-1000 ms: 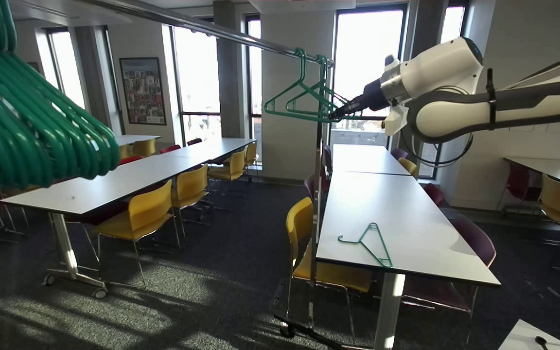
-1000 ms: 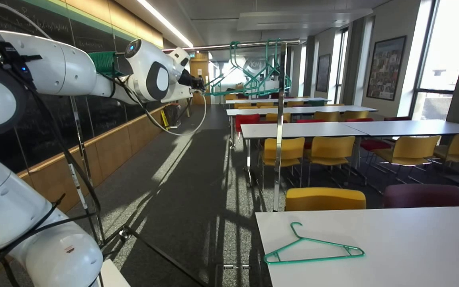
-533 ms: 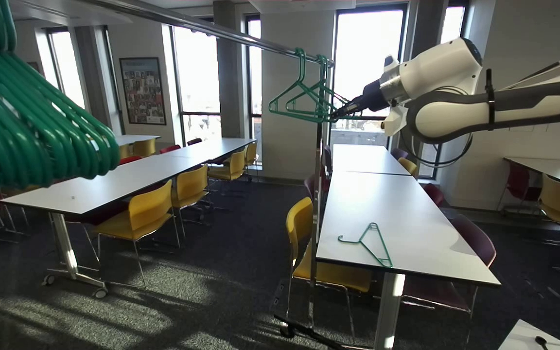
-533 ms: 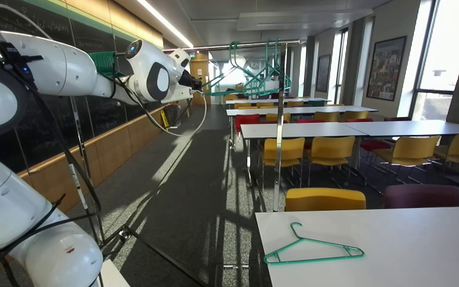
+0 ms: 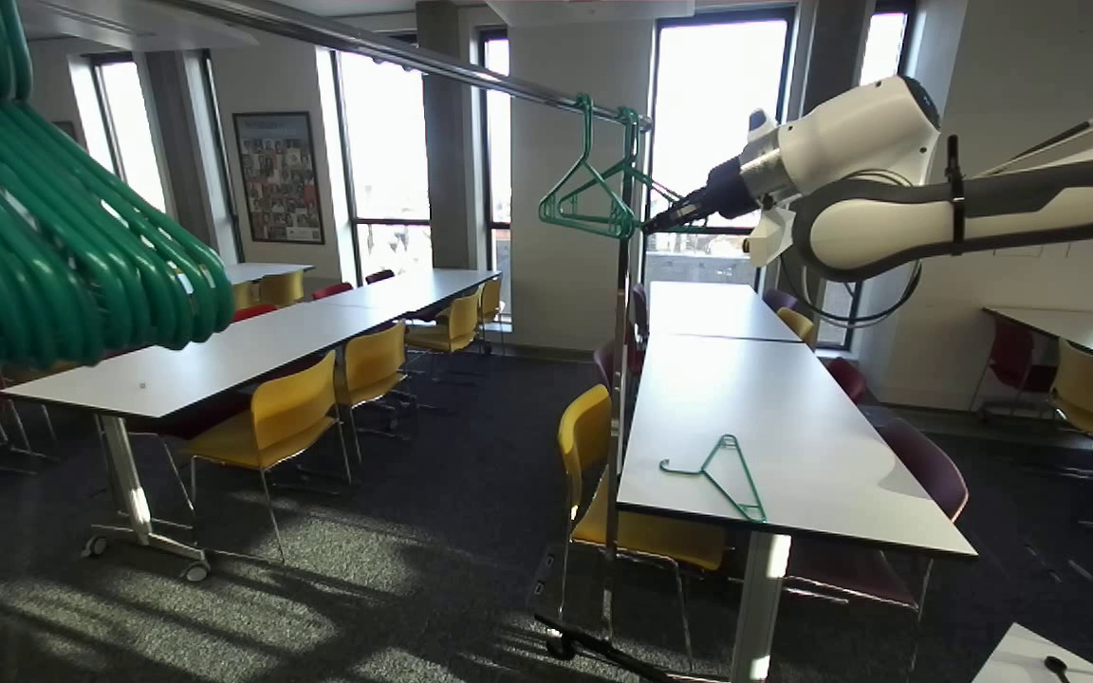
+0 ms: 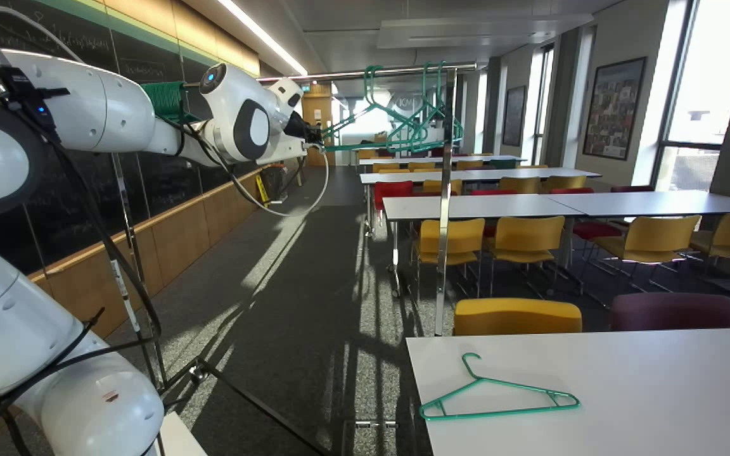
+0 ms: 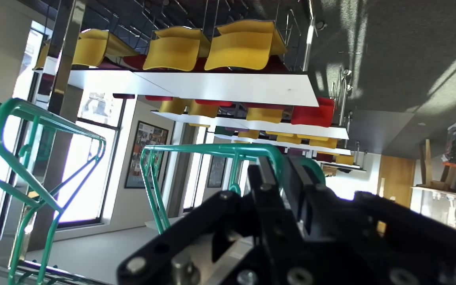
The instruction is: Pick up a coat hanger from the rack and put it on the table
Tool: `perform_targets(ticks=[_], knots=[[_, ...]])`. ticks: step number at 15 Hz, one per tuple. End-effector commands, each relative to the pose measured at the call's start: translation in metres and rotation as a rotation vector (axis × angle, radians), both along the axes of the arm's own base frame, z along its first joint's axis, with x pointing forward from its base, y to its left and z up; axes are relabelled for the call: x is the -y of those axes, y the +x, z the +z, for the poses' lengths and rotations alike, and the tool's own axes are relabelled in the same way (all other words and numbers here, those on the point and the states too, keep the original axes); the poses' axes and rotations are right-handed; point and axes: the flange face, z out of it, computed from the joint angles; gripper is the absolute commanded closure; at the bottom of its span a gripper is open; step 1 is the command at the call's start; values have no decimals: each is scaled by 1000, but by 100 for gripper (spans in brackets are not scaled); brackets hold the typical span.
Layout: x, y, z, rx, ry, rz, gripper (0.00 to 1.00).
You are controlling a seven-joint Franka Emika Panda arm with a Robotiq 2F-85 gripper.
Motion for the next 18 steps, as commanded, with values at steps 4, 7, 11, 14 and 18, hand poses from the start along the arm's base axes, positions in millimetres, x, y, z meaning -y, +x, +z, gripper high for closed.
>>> perform_targets(ticks=[4, 7, 11, 14, 18], knots=[[-3, 1, 8, 30, -14, 19, 28], [-4, 1, 7, 27, -18, 21, 6], [-10, -2, 7, 30, -28, 36, 0], [-21, -9, 8, 41, -47, 64, 0], [-50, -23, 8, 51, -80, 140, 0]])
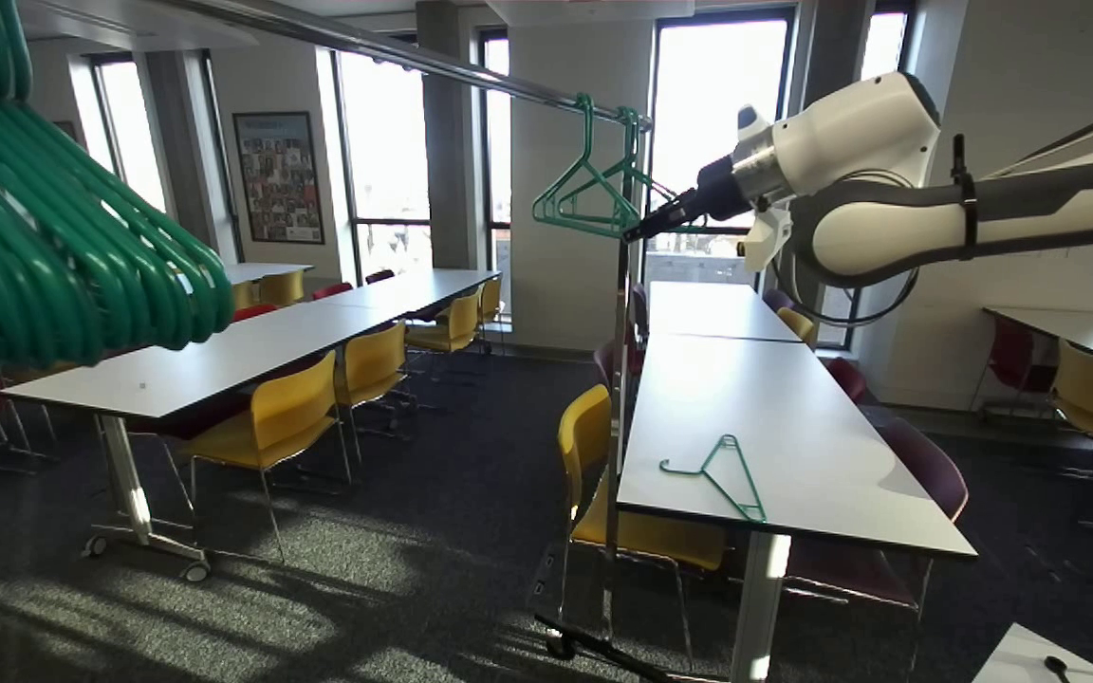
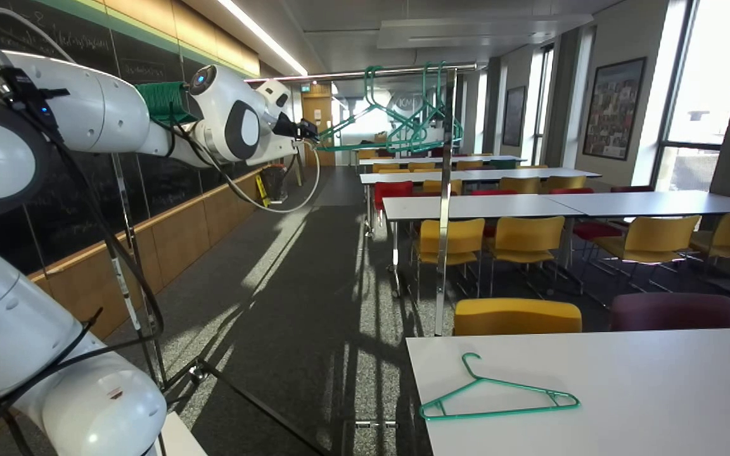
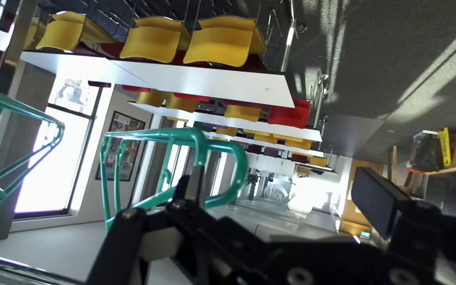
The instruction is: Pick up a coat hanger from the rack and put it on the table
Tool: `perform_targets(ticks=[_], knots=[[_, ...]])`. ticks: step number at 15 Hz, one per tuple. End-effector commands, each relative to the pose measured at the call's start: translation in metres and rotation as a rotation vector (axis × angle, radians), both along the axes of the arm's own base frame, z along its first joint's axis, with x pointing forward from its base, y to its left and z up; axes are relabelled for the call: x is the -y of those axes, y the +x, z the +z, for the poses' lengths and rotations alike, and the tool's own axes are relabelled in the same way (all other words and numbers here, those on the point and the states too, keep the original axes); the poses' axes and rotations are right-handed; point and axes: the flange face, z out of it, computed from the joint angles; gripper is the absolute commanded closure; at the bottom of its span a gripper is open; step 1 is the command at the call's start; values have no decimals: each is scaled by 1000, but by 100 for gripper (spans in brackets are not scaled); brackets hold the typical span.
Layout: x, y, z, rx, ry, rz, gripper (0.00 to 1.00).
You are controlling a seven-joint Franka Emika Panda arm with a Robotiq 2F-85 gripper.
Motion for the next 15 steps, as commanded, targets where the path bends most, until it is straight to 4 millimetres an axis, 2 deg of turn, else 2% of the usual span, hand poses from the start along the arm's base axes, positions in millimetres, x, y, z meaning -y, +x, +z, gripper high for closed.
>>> perform_targets(ticks=[1, 4, 6, 13, 15], knots=[[-22, -14, 9, 43, -38, 75, 0], [-31, -15, 8, 50, -58, 98, 0], [-25, -11, 9, 61, -56, 82, 0], [25, 14, 9, 104, -83, -143, 0], [31, 19, 4, 92, -78, -208, 0]])
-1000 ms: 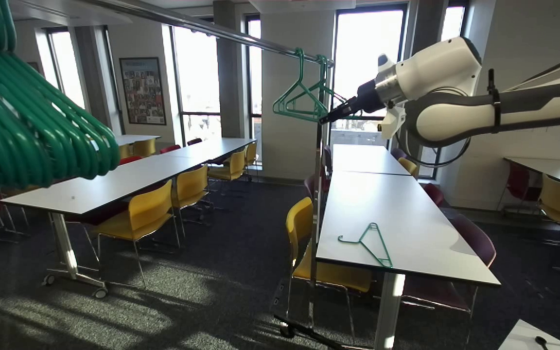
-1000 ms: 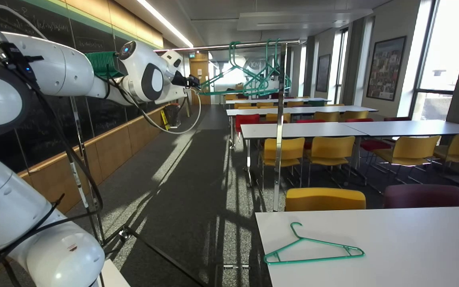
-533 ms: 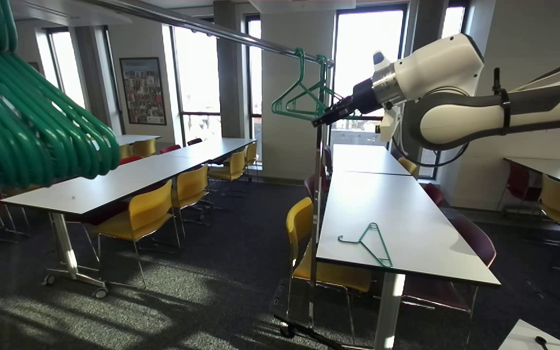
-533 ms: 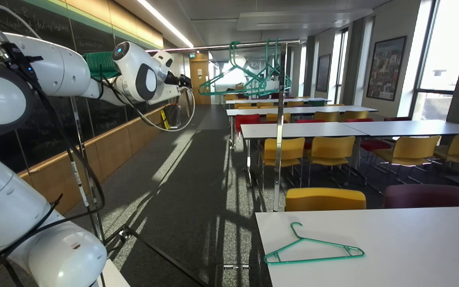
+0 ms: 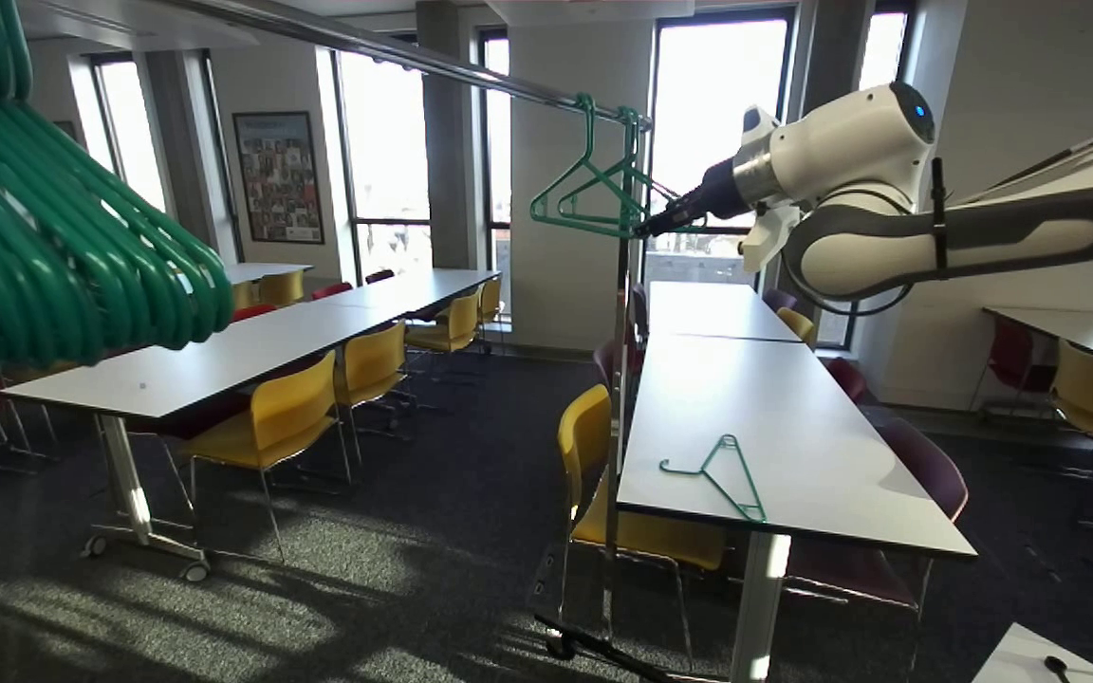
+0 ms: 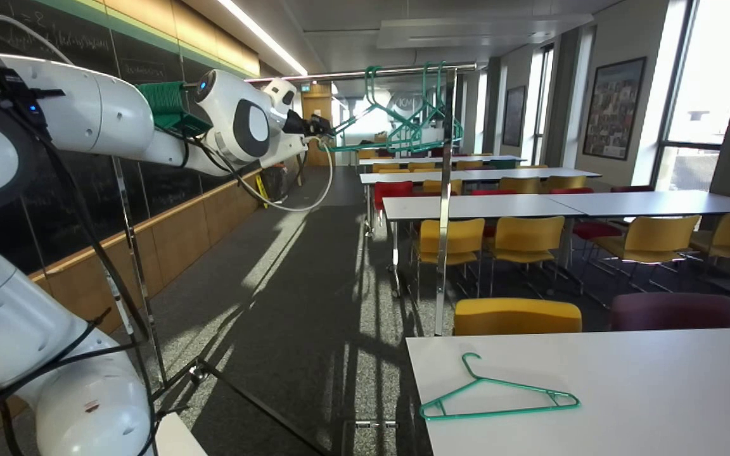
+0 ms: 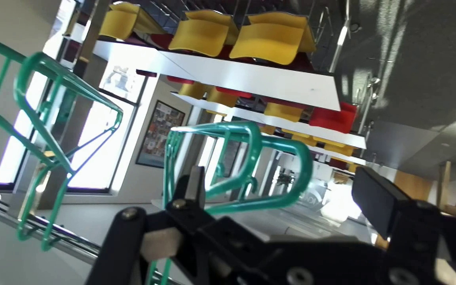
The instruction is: Pick up a coat hanger from the rack and put it on the table
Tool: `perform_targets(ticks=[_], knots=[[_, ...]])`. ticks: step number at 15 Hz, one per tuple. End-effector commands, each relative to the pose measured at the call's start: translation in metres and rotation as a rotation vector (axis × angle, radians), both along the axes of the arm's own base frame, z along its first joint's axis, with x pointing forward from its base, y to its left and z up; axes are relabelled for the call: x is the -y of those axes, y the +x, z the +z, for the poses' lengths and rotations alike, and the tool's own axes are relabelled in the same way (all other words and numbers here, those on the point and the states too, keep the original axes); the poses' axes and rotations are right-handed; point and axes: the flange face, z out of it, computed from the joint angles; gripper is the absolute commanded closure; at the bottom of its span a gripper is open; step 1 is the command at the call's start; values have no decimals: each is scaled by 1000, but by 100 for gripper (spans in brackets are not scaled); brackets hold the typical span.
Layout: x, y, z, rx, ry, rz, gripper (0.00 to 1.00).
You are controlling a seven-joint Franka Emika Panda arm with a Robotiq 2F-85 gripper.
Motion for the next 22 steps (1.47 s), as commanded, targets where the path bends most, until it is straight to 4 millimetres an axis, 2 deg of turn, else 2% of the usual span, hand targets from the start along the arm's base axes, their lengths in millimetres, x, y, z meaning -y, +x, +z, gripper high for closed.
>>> perform_targets(ticks=[1, 3, 10, 14, 22], knots=[[4, 8, 3, 18, 7, -101, 0], [-3, 9, -2, 17, 11, -123, 0], [-55, 3, -4, 41, -9, -88, 0], [-65, 8, -4, 45, -20, -79, 0], [-84, 3, 3, 62, -41, -50, 0]])
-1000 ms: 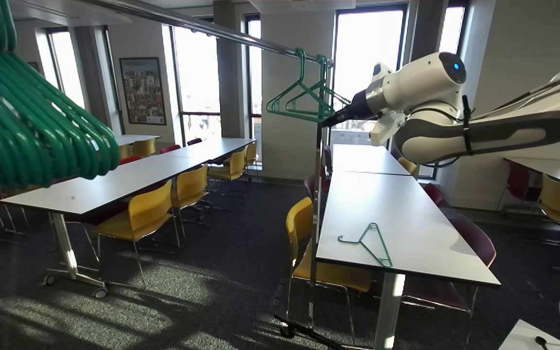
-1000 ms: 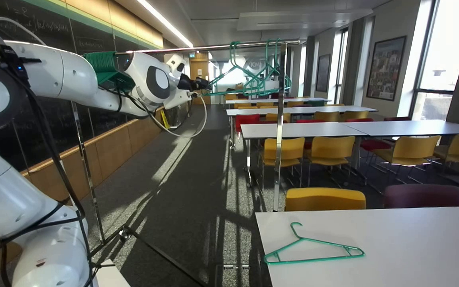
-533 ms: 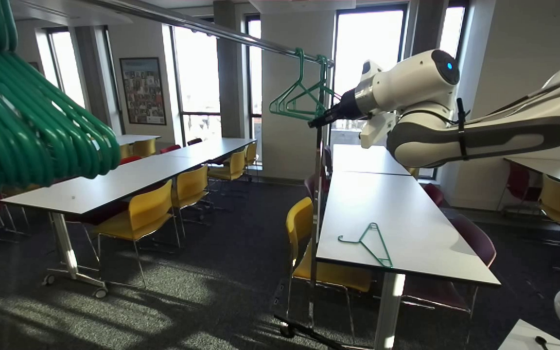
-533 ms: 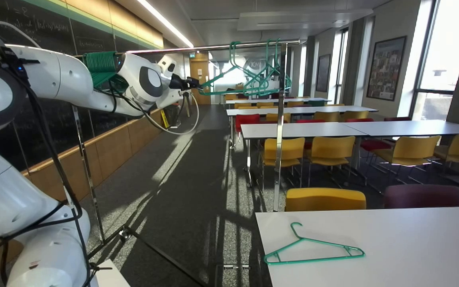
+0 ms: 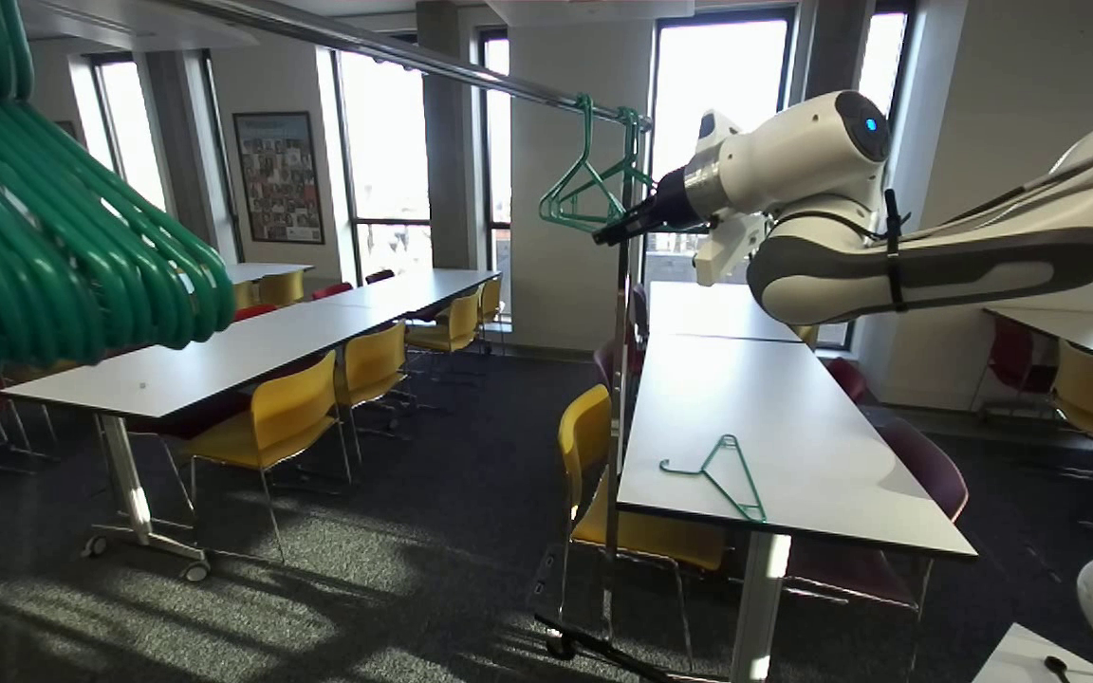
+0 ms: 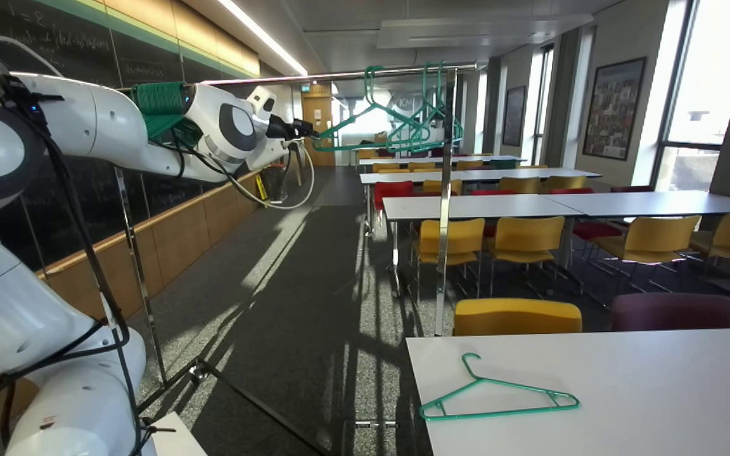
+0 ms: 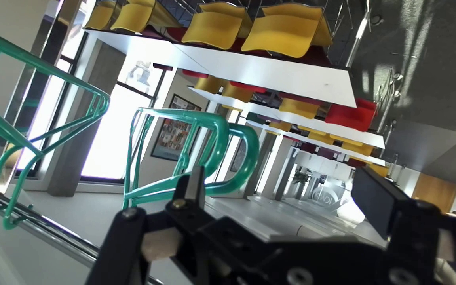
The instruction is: Pick up a coat hanger from the rack and put it on the table
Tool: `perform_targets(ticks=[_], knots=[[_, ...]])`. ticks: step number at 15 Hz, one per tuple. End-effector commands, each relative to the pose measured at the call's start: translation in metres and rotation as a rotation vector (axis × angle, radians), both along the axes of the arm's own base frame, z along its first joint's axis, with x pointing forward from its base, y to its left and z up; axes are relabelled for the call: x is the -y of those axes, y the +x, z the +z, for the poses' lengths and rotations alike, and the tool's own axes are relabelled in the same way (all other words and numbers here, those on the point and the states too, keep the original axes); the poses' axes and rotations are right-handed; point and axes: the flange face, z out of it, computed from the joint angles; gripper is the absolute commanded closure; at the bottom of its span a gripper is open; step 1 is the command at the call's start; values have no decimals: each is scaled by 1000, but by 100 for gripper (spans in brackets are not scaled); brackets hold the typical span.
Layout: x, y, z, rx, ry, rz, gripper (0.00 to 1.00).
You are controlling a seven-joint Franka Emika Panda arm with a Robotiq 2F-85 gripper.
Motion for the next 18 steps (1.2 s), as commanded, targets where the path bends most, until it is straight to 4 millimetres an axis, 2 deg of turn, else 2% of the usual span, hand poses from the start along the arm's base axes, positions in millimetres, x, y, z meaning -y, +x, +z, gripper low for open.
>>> perform_targets(ticks=[1, 6, 15, 18], knots=[[-9, -1, 12, 19, -18, -1, 0], [-13, 1, 9, 13, -24, 8, 0], [27, 23, 5, -5, -11, -65, 0], [33, 27, 3, -11, -6, -76, 0]])
